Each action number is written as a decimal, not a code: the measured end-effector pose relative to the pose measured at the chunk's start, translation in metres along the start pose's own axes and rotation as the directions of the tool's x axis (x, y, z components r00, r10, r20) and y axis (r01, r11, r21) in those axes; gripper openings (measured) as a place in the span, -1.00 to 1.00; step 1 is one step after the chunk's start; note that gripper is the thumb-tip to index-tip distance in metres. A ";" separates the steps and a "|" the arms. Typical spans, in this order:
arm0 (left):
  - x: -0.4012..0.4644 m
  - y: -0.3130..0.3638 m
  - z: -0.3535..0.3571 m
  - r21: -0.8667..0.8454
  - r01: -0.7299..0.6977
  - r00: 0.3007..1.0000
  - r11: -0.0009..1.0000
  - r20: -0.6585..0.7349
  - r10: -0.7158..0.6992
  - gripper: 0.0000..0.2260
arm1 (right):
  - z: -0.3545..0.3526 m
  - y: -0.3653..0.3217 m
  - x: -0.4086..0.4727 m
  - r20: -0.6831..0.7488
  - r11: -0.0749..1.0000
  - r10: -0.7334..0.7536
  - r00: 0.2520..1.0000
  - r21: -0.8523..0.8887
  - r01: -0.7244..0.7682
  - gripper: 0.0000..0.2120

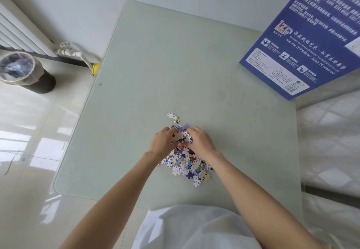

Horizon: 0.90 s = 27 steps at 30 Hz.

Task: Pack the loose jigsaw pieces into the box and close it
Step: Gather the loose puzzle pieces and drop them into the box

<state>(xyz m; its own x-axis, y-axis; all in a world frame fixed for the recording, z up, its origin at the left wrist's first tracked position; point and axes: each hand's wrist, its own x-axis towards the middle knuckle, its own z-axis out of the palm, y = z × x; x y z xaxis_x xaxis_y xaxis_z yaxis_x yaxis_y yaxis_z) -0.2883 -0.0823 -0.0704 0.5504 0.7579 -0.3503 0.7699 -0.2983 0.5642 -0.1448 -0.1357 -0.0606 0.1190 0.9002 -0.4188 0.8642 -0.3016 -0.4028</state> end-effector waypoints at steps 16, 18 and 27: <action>0.006 -0.003 -0.002 -0.064 0.028 0.997 0.998 0.076 -0.024 -0.55 | -0.017 -0.007 0.010 0.140 0.985 -0.015 0.990 0.172 -0.009 -0.49; 0.006 -0.003 0.000 -0.080 0.031 0.998 0.996 0.052 -0.026 -0.60 | -0.018 -0.007 0.010 0.142 0.978 -0.002 0.990 0.209 -0.028 -0.54; 0.009 -0.001 0.000 -0.190 0.083 0.996 0.978 0.039 -0.077 -0.70 | -0.016 0.000 0.006 0.033 0.954 0.070 0.997 0.291 -0.077 -0.66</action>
<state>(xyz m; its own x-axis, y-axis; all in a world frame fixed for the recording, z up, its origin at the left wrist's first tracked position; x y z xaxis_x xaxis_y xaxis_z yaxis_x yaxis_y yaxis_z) -0.2838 -0.0749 -0.0737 0.5014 0.7556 -0.4216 0.7376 -0.1186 0.6647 -0.1362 -0.1256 -0.0501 0.1633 0.8658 -0.4730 0.6729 -0.4483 -0.5884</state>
